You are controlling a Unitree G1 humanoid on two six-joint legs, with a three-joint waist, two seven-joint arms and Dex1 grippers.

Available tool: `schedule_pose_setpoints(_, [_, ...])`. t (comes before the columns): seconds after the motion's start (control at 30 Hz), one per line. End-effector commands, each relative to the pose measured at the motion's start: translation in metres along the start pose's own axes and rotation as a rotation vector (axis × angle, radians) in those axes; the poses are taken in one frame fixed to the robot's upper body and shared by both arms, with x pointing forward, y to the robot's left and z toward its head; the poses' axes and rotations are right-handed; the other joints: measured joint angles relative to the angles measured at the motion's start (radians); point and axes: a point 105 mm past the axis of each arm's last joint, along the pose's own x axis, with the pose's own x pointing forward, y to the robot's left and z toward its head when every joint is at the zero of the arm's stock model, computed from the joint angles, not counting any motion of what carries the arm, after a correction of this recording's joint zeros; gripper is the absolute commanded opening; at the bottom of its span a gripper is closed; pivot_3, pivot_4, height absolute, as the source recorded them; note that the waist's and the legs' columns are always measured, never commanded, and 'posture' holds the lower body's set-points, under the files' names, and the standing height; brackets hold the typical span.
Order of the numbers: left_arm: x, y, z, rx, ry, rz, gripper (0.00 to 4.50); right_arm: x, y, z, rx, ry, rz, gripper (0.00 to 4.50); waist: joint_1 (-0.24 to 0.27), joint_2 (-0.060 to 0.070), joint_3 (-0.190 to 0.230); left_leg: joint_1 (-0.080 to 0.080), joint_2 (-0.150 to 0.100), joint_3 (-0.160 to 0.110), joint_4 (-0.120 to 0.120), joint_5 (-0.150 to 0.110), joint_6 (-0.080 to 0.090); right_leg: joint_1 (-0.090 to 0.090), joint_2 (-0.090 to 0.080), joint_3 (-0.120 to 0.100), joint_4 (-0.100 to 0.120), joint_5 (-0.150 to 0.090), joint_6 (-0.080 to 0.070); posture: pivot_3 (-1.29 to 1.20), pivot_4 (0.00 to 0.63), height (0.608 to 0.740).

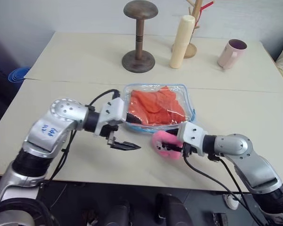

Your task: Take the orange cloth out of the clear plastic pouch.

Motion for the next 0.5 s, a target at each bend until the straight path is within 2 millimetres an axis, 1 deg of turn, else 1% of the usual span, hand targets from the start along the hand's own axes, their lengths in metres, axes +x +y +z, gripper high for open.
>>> schedule_pose_setpoints(0.03, [0.018,0.009,0.012,0.058,-0.029,-0.011,4.32,-0.012,-0.007,0.015,-0.069,-0.028,-0.031,3.91,0.002,0.000,0.000,0.000,0.000,0.000,0.000,0.000,0.000,0.000,0.000,0.000,0.000,0.000,0.000,0.00,0.150,0.740])
schedule_pose_setpoints(0.1, [0.036,0.011,0.015,0.061,-0.052,-0.035,4.32,-0.026,-0.017,0.032,-0.072,-0.066,-0.051,3.91,0.002,0.000,0.000,0.000,0.000,0.000,0.001,0.000,0.000,0.000,0.000,0.000,0.000,0.000,0.000,0.00,0.150,0.740])
schedule_pose_setpoints(0.17, [0.057,0.011,0.018,0.045,-0.081,-0.070,4.32,-0.042,-0.032,0.049,-0.073,-0.106,-0.087,3.91,0.003,0.000,0.000,-0.001,-0.001,0.000,0.001,0.000,0.000,0.000,0.000,0.000,0.000,0.000,0.000,0.00,0.150,0.740])
schedule_pose_setpoints(0.2, [0.067,0.009,0.018,0.038,-0.089,-0.092,4.32,-0.049,-0.038,0.056,-0.076,-0.119,-0.100,3.91,0.001,0.000,0.000,-0.001,-0.001,0.000,0.002,0.000,0.000,0.000,0.000,0.000,0.000,0.000,0.000,0.00,0.150,0.740])
schedule_pose_setpoints(0.27, [0.083,0.004,0.015,0.022,-0.089,-0.132,4.32,-0.057,-0.049,0.063,-0.080,-0.123,-0.124,3.91,0.000,0.000,0.000,-0.001,-0.001,0.000,0.002,0.000,0.000,0.000,0.000,0.000,0.001,0.000,0.000,0.00,0.150,0.740])
schedule_pose_setpoints(0.33, [0.098,-0.001,0.000,0.018,-0.039,-0.160,4.32,-0.066,-0.060,0.063,-0.106,-0.099,-0.142,3.91,-0.001,0.000,0.000,-0.001,0.000,0.000,0.001,0.000,0.000,0.000,0.000,-0.001,0.000,0.000,0.000,0.00,0.150,0.740])
schedule_pose_setpoints(0.4, [0.107,0.001,-0.015,0.031,0.020,-0.141,4.32,-0.075,-0.070,0.057,-0.148,-0.042,-0.155,3.91,0.000,0.000,0.000,-0.001,0.000,0.000,0.001,0.000,0.000,0.000,0.000,0.000,0.001,0.000,0.000,0.00,0.150,0.740])
schedule_pose_setpoints(0.47, [0.110,0.008,-0.021,0.055,0.041,-0.099,4.32,-0.083,-0.077,0.042,-0.232,0.053,-0.145,3.91,0.002,0.000,0.000,-0.001,-0.001,0.001,0.001,0.000,0.001,0.000,0.000,0.000,0.001,0.000,0.000,0.00,0.150,0.740])
schedule_pose_setpoints(0.5, [0.108,0.010,-0.018,0.064,0.026,-0.088,4.32,-0.086,-0.081,0.031,-0.289,0.114,-0.133,3.91,0.004,0.000,0.000,-0.001,-0.001,0.001,0.001,0.001,0.001,0.000,-0.001,0.000,0.001,0.000,0.000,0.00,0.150,0.740])
